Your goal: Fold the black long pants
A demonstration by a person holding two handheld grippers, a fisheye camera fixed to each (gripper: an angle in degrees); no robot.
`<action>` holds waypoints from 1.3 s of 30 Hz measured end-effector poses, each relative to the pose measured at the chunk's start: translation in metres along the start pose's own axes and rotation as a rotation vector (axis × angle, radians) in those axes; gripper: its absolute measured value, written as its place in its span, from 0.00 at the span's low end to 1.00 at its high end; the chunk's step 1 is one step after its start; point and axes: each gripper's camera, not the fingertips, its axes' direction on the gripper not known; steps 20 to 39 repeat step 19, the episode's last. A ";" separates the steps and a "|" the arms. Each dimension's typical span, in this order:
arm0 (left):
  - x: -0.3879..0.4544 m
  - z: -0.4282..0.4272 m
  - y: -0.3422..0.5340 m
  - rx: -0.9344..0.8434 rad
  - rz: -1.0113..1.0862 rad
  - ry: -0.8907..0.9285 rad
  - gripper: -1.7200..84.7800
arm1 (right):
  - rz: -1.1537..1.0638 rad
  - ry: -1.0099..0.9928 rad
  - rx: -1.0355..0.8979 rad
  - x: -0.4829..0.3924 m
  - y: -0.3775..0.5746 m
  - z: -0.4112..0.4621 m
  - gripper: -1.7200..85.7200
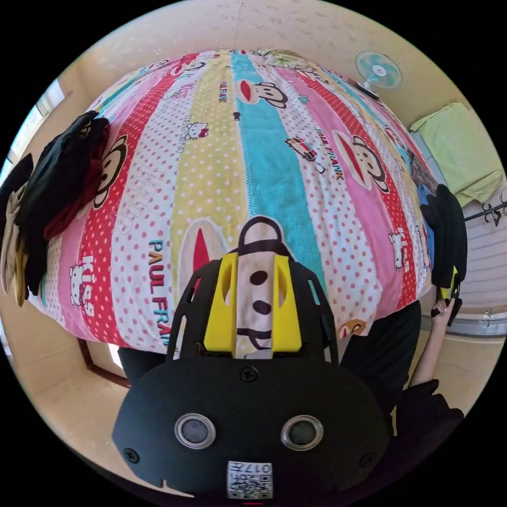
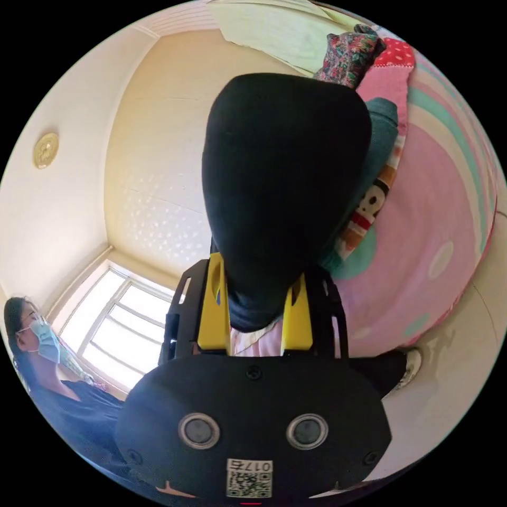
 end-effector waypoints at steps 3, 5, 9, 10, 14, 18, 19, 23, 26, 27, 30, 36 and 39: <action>-0.007 0.026 0.005 0.028 -0.027 0.028 0.13 | 0.070 0.164 0.016 -0.041 0.025 -0.006 0.18; -0.002 0.024 0.023 0.162 -0.072 0.059 0.12 | 0.021 0.400 0.034 -0.098 0.052 0.003 0.16; 0.016 0.018 0.041 0.293 -0.118 0.061 0.11 | -0.194 0.609 -0.042 -0.198 0.076 0.072 0.14; 0.025 0.014 0.039 0.295 -0.098 0.030 0.11 | -0.291 0.560 -0.153 -0.228 0.075 0.113 0.12; 0.035 -0.002 0.032 0.294 -0.088 0.055 0.11 | -0.535 0.346 -0.769 -0.313 0.092 0.303 0.07; 0.003 -0.016 0.044 0.355 -0.129 0.264 0.07 | -0.706 0.255 -1.167 -0.388 0.152 0.459 0.04; -0.014 -0.021 0.049 0.350 -0.138 0.363 0.05 | -0.790 0.257 -1.248 -0.413 0.177 0.502 0.04; -0.014 -0.021 0.049 0.350 -0.138 0.363 0.05 | -0.790 0.257 -1.248 -0.413 0.177 0.502 0.04; -0.014 -0.021 0.049 0.350 -0.138 0.363 0.05 | -0.790 0.257 -1.248 -0.413 0.177 0.502 0.04; -0.014 -0.021 0.049 0.350 -0.138 0.363 0.05 | -0.790 0.257 -1.248 -0.413 0.177 0.502 0.04; -0.014 -0.021 0.049 0.350 -0.138 0.363 0.05 | -0.790 0.257 -1.248 -0.413 0.177 0.502 0.04; -0.014 -0.021 0.049 0.350 -0.138 0.363 0.05 | -0.790 0.257 -1.248 -0.413 0.177 0.502 0.04; -0.014 -0.021 0.049 0.350 -0.138 0.363 0.05 | -0.790 0.257 -1.248 -0.413 0.177 0.502 0.04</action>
